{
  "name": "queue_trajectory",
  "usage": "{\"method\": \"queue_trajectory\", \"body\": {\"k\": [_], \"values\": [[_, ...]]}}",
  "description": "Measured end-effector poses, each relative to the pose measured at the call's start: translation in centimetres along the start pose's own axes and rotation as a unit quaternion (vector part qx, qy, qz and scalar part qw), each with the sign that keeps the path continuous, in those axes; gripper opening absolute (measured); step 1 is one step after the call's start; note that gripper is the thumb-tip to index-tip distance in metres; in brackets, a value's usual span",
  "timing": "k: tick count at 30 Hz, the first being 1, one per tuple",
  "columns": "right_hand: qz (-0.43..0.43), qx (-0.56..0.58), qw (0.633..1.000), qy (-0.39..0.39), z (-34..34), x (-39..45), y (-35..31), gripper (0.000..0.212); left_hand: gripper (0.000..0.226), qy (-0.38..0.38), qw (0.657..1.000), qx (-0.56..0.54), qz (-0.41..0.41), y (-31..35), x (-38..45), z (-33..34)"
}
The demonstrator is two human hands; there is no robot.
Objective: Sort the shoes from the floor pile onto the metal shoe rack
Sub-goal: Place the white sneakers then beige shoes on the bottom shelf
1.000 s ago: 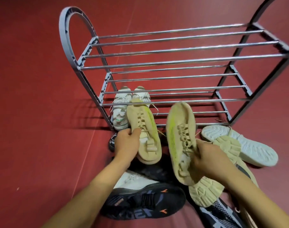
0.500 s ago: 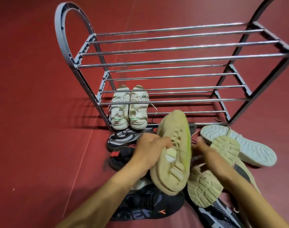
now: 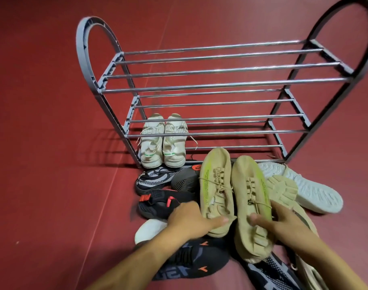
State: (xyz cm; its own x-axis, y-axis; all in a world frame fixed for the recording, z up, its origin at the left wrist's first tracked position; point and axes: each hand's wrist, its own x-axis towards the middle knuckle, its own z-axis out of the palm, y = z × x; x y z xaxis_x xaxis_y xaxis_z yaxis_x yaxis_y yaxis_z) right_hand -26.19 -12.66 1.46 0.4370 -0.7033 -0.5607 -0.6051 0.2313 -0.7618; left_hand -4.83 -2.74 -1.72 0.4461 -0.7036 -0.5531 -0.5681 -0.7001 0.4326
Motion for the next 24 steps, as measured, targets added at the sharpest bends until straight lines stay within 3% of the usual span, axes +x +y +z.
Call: {"method": "queue_trajectory", "body": {"k": [3, 5, 7, 10, 11, 14, 16, 20, 24], "values": [[0.003, 0.186, 0.982, 0.036, 0.1, -1.1, 1.1, 0.063, 0.073, -0.014, 0.998, -0.061, 0.005, -1.1, -0.1, 1.7], [0.041, 0.208, 0.973, 0.096, 0.5, -1.9, 2.5, 0.072, 0.056, -0.013, 0.994, -0.110, -0.011, -1.3, -0.1, 1.8], [0.077, 0.166, 0.978, 0.101, 1.2, -2.9, 3.5, 0.058, 0.052, 0.004, 0.991, -0.132, -0.009, -1.3, 0.0, 1.6], [0.115, 0.078, 0.985, 0.098, 0.8, -3.7, 3.7, 0.015, 0.060, 0.039, 0.984, -0.176, 0.009, -0.7, -0.1, 0.7], [0.116, 0.062, 0.987, 0.097, 0.6, -3.8, 3.2, 0.015, 0.060, 0.044, 0.978, -0.204, 0.009, -0.4, -0.1, 0.4], [0.139, -0.069, 0.987, 0.048, 1.4, -3.6, 1.4, 0.048, 0.056, 0.067, 0.961, -0.269, 0.009, 0.6, -0.2, -0.7], [0.124, -0.096, 0.987, 0.026, 2.7, -2.3, 1.3, 0.058, 0.055, 0.084, 0.955, -0.285, 0.008, 1.2, -0.3, -1.0], [0.142, 0.113, 0.982, 0.052, 4.4, 0.3, 1.5, 0.025, 0.045, 0.129, 0.954, -0.269, 0.017, 1.8, -0.2, -1.0], [0.185, 0.226, 0.956, -0.010, 5.7, 2.3, -0.3, 0.048, 0.042, 0.141, 0.946, -0.293, 0.009, 1.5, 1.4, -0.9]]}}
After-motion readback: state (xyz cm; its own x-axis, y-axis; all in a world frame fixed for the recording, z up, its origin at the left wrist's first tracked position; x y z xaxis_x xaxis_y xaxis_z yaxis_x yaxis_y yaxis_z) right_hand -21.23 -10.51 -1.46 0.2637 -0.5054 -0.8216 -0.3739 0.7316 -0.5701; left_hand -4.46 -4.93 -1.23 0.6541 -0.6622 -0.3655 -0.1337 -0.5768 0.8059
